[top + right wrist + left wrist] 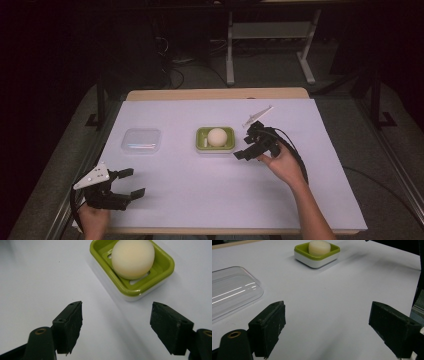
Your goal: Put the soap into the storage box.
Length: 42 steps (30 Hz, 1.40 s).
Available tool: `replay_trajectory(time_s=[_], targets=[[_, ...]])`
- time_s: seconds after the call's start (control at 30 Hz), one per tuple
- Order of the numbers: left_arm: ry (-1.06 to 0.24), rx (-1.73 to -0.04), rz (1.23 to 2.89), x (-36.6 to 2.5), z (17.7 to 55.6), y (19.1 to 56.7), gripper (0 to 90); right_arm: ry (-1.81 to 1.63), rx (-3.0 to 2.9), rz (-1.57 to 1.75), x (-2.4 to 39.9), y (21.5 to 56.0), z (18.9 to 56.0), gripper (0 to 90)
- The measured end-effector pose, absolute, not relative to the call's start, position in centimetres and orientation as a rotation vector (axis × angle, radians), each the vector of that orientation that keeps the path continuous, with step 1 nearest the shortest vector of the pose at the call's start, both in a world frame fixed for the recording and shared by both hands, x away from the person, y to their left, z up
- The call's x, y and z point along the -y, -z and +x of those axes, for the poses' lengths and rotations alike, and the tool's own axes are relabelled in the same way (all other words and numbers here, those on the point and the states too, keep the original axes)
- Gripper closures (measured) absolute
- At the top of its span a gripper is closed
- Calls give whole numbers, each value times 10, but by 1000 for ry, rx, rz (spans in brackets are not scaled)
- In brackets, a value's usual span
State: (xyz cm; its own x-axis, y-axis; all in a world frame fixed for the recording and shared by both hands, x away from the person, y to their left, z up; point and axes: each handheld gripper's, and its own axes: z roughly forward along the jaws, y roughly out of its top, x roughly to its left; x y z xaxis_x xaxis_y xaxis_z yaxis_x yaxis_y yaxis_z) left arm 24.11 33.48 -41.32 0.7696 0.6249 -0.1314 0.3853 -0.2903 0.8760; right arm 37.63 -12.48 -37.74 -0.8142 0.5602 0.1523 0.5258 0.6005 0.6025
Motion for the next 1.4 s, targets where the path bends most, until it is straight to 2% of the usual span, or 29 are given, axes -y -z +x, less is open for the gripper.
replay_trajectory(time_s=[1.13,1.4], targets=[[-292,-767,1925,-333,242,413,132,-1050,-2711,1055,187,404,322,252],[-290,-767,1932,-332,242,414,132,-1066,-2676,1067,200,410,299,252]])
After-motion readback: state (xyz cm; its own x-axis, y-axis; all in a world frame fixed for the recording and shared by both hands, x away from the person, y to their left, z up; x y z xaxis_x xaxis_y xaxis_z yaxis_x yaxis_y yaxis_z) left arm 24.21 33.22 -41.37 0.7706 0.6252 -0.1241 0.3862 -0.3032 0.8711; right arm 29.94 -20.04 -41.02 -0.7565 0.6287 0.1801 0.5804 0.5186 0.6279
